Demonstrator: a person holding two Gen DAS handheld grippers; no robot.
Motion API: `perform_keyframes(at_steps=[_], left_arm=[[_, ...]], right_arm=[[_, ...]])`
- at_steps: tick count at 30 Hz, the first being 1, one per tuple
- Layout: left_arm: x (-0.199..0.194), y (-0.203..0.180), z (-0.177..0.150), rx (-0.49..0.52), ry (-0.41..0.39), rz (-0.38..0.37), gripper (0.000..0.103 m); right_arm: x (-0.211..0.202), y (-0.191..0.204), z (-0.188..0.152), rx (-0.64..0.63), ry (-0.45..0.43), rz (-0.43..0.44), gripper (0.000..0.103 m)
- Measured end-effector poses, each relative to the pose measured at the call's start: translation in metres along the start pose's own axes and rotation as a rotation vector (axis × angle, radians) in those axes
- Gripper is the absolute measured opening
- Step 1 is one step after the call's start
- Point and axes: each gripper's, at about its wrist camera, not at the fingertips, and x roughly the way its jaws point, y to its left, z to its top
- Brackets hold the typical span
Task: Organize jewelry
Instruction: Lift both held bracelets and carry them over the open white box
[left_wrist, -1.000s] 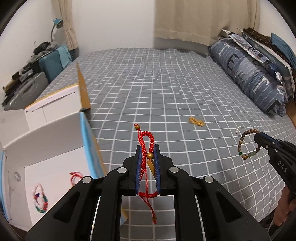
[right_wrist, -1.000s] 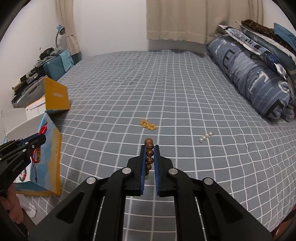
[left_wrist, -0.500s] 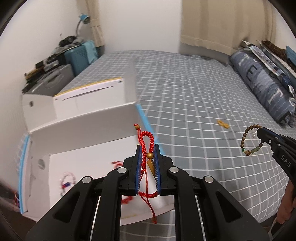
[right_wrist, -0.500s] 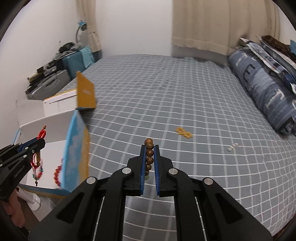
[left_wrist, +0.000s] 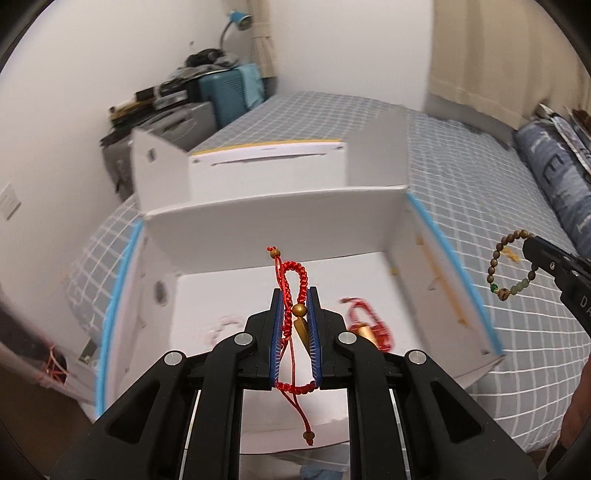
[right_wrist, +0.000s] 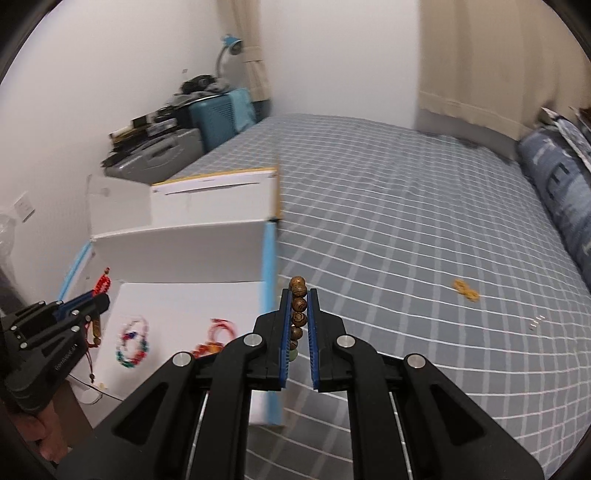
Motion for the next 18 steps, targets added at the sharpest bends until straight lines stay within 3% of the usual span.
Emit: perform_keyframes(at_steps=[6,11,18], left_arm=[[0.016,0.038,-0.012,-0.041,0.038,0.038,0.012],[0.041,0.059,-0.023,-0.068,0.094,0.042,0.012],[0.061,0.074,-0.029,-0.093,0.144,0.033,0.012]], right_arm=[[0.037,0.05,0.002,-0.044,0.039,0.076,0.008],[0.071,0.079,-0.007,-0.085,0.109,0.069,0.008],[0.097,0.089,-0.021,-0.084,0.181,0.04,0.008]])
